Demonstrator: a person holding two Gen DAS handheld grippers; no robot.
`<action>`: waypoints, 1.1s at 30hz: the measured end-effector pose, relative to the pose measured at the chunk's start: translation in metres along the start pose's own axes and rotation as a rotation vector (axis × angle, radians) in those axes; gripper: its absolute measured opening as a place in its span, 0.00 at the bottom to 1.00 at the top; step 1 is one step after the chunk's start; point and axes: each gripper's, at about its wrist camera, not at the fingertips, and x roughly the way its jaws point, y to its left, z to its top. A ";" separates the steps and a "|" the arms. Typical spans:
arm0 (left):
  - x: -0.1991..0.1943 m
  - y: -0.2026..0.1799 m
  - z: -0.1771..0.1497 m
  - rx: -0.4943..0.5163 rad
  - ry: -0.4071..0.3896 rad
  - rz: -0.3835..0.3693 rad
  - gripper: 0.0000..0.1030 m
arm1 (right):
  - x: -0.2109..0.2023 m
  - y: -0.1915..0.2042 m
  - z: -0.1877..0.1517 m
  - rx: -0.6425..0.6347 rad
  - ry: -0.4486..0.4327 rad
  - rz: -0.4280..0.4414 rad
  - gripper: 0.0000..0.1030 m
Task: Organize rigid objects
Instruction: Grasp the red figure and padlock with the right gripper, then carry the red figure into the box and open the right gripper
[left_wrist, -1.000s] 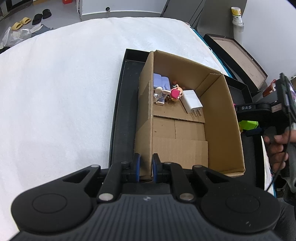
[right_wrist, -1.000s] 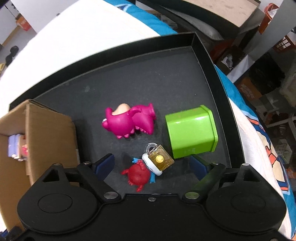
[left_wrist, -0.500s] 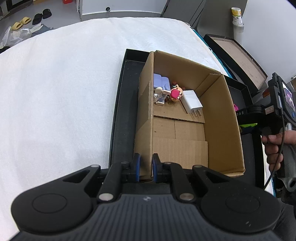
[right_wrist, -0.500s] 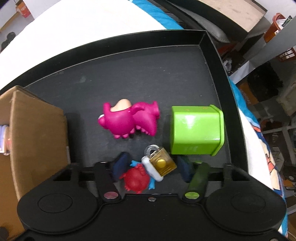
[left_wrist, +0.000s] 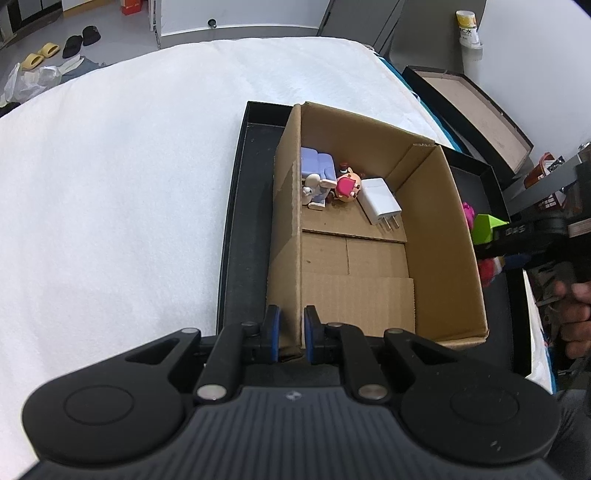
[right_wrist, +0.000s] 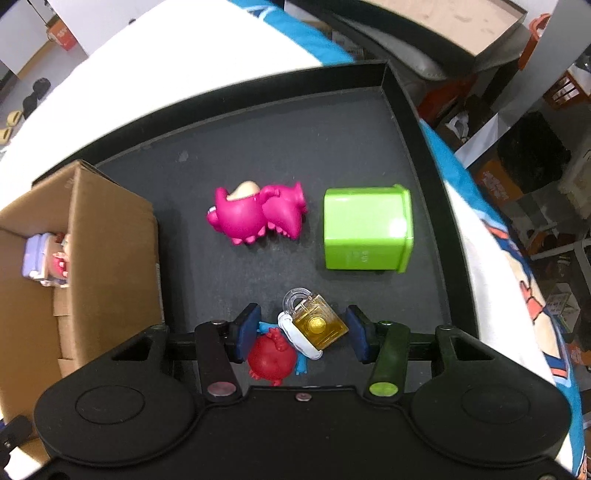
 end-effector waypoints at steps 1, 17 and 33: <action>0.000 -0.001 0.000 0.003 0.002 -0.001 0.12 | -0.005 0.000 0.000 -0.008 -0.013 0.005 0.48; 0.001 0.000 -0.002 0.017 0.006 -0.025 0.12 | -0.064 0.016 0.005 -0.077 -0.140 0.087 0.48; -0.001 0.011 -0.003 -0.007 0.006 -0.087 0.12 | -0.099 0.060 0.004 -0.163 -0.206 0.138 0.48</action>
